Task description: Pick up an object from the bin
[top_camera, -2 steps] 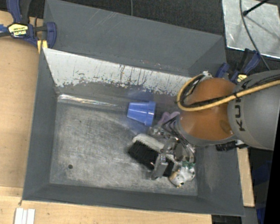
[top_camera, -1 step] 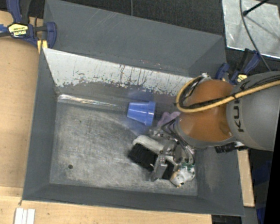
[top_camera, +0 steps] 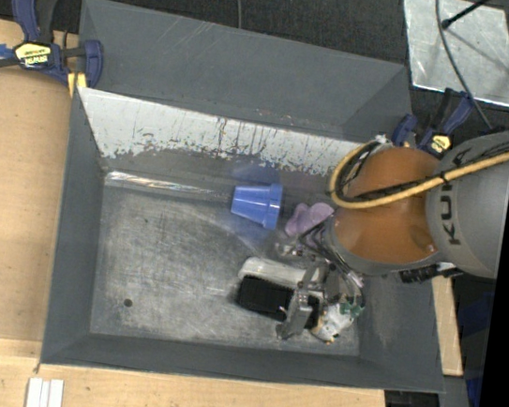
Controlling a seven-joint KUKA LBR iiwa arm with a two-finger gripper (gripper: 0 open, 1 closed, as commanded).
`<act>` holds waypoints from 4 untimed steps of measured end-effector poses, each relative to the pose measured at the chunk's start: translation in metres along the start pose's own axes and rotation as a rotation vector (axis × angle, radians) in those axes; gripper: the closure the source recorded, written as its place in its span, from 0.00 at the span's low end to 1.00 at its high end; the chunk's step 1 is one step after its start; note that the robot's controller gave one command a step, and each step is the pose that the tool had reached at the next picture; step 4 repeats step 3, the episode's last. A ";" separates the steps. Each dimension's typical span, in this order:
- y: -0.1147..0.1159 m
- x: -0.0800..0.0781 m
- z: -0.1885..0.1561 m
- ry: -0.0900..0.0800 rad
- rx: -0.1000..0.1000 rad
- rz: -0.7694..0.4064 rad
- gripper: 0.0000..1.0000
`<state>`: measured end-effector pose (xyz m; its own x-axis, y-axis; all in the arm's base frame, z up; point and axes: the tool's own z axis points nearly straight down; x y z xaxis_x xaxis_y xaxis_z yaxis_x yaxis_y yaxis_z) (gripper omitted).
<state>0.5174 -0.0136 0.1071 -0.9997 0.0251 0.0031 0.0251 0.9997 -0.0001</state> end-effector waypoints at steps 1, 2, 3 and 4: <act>0.007 -0.027 0.031 -0.004 0.001 0.018 1.00; 0.007 -0.027 0.031 -0.004 0.001 0.018 1.00; 0.010 -0.009 -0.113 -0.007 0.000 0.102 1.00; 0.010 -0.009 -0.113 -0.007 0.000 0.102 1.00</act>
Offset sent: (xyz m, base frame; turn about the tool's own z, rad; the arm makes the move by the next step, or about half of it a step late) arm 0.0000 0.0000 0.0000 0.0000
